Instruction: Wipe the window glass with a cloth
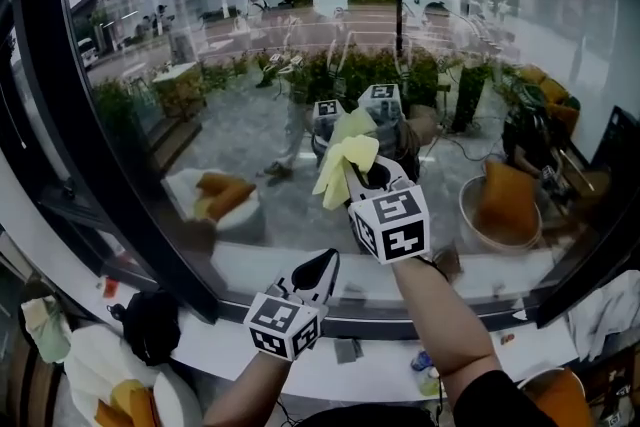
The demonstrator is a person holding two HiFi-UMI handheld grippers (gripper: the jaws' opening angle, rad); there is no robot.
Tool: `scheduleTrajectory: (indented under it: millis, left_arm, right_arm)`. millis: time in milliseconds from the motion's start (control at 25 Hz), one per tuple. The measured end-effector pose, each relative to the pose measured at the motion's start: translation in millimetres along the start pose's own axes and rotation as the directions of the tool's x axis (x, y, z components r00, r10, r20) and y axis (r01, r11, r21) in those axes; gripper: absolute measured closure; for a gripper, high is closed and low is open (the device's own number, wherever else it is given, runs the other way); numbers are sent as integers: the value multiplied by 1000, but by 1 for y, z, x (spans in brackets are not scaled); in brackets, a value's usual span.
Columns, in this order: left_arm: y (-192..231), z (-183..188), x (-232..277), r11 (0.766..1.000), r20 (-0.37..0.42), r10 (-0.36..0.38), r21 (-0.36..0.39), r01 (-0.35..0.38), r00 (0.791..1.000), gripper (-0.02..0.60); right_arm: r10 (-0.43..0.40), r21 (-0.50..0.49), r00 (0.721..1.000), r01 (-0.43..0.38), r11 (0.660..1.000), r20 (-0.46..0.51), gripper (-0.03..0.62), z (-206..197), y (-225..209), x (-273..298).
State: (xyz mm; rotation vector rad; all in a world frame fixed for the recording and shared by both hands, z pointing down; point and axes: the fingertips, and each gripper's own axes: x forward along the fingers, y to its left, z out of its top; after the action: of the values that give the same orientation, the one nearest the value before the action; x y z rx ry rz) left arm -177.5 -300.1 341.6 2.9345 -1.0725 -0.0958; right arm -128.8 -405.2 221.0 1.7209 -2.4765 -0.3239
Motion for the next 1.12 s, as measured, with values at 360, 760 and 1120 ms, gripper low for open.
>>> scheduleTrajectory:
  millis: [360,760,1120]
  left_arm:
    - [0,-4,4,1000,-13,-14,-1,14,1000,574]
    - [-30,-7,20,998,-20,-65,3,65,998,574]
    - [-78,-11,49,992,-31,-121,12,122,992,574]
  right_arm:
    - [5,-15,1000,-5,1000,1,551,-1,1,1]
    - [-42,-8,999,42,999,-8,551,-11,-34,-29]
    - [-105,6,994,105,994,-17,551,-26,-91,-73]
